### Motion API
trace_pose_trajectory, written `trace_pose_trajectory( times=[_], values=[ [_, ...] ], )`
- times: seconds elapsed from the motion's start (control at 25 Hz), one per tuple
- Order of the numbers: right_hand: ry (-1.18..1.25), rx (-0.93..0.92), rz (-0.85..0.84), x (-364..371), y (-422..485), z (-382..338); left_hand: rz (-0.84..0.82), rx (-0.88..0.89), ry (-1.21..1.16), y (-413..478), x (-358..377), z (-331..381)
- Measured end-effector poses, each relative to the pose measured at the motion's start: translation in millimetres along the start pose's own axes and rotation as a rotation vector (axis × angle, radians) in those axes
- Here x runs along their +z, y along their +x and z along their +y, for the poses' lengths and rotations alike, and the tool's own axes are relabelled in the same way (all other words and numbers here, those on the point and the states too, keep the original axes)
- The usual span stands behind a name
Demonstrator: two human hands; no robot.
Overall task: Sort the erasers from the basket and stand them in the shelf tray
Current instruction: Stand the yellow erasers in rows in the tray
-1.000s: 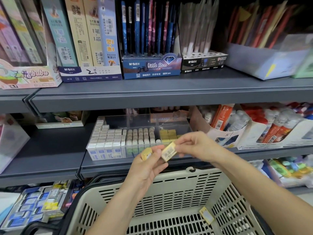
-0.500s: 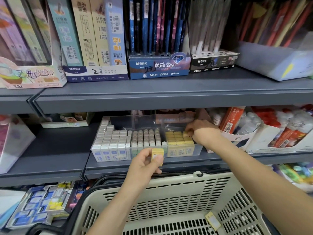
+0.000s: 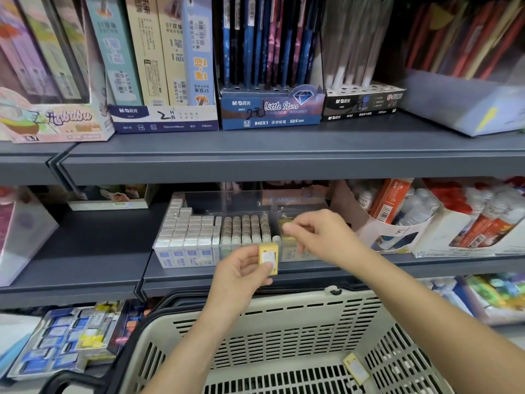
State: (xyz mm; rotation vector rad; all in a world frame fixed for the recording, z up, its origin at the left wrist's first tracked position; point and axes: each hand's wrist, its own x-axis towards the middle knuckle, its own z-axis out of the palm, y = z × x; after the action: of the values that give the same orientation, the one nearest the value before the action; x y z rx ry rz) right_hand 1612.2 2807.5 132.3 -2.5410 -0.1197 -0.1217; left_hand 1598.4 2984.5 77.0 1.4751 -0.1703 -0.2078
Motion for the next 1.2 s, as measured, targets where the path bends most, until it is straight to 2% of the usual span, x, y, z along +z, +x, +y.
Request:
trace_pose_trajectory(
  times=[0.08, 0.2, 0.44, 0.6, 0.76, 0.8, 0.88, 1.0, 1.08, 1.2],
  values=[
    [0.094, 0.048, -0.081, 10.2, -13.3, -15.0, -0.004, 0.062, 0.05, -2.3, 3.1, -0.4],
    [0.174, 0.124, -0.101, 18.0, -21.0, -21.0, -0.051, 0.102, 0.079, -6.9, 6.5, -0.8],
    [0.48, 0.135, -0.184, 10.8, -24.7, -11.5, 0.018, 0.066, 0.023, -4.1, -2.0, 2.6],
    [0.517, 0.14, -0.144, 8.6, -26.7, -3.5, 0.016, 0.028, 0.022, -4.3, 1.9, 1.6],
    [0.537, 0.207, -0.191, 5.4, -28.1, 0.2, 0.002, 0.037, 0.085, -4.4, 3.2, -2.5],
    [0.507, 0.202, -0.171, 0.6, -25.5, 3.1, 0.013, 0.056, 0.167, -5.3, 3.2, -4.8],
    [0.365, 0.204, -0.025, -13.3, -15.8, 14.2, 0.044, 0.118, 0.407, -7.6, 1.4, -9.0],
    [-0.107, 0.202, 0.236, -28.0, 4.0, 35.9, 0.054, 0.185, 0.649, -8.8, -1.9, -13.9],
    [-0.326, 0.176, 0.24, -25.2, 16.2, 46.5, 0.035, 0.195, 0.69, -8.8, -1.6, -16.7],
    [-0.438, 0.197, 0.124, -14.0, 31.2, 52.9, 0.022, 0.215, 0.71, -9.1, -0.7, -18.5]
  ],
)
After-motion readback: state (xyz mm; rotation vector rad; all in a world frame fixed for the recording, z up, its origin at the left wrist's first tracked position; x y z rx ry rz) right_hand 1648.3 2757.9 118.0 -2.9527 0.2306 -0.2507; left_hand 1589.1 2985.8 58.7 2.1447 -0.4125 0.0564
